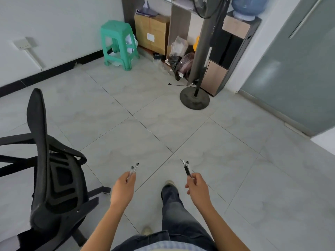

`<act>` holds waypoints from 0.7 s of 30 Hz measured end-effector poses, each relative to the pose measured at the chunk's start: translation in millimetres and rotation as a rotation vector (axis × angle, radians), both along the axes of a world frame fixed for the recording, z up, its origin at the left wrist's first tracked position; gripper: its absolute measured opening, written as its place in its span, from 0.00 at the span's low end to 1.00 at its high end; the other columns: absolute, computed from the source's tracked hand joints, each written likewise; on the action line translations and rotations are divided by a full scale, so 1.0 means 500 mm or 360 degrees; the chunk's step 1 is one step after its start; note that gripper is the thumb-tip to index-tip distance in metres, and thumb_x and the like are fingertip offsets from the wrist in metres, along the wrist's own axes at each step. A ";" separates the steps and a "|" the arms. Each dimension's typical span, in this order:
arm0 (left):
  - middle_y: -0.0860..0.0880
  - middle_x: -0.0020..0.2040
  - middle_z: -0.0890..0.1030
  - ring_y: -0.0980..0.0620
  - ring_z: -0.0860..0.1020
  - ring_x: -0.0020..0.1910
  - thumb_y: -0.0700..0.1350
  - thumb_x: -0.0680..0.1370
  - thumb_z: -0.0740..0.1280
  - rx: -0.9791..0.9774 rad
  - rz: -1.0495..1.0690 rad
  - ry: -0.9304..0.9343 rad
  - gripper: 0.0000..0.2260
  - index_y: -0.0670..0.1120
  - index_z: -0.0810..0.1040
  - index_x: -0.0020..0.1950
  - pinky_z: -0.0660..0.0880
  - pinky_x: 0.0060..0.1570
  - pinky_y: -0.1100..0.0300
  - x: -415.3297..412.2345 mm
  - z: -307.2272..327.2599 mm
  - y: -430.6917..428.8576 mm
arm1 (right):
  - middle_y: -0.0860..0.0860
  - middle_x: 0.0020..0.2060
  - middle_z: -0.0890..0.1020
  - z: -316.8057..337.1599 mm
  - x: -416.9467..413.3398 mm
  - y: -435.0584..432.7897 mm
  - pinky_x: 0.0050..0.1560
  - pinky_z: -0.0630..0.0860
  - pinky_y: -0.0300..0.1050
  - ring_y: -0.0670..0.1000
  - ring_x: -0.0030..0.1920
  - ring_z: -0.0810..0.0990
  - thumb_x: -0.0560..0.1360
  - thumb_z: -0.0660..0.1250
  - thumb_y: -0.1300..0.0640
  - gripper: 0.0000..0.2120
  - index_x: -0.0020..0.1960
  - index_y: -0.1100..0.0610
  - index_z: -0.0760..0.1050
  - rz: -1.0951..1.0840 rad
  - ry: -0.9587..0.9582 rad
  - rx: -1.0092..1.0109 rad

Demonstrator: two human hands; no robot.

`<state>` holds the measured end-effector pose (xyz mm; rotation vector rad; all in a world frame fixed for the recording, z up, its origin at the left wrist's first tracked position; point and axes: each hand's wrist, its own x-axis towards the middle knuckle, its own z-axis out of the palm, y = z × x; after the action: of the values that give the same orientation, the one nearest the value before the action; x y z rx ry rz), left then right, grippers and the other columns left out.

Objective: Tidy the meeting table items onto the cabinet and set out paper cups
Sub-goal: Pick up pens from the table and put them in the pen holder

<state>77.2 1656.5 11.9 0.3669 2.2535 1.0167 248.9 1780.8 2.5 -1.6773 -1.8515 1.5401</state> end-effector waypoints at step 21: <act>0.44 0.30 0.67 0.49 0.63 0.28 0.44 0.79 0.57 0.0049 0.0637 0.0107 0.14 0.42 0.65 0.34 0.58 0.31 0.56 -0.408 -0.003 0.395 | 0.48 0.33 0.75 -0.004 -0.503 0.537 0.41 0.71 0.47 0.47 0.32 0.72 0.78 0.57 0.57 0.04 0.47 0.55 0.69 0.0514 0.0078 -0.0009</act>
<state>-126.7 1853.9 10.6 -0.0442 2.4305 1.2543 -2.4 2049.3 0.3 -1.3788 -2.1761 1.6856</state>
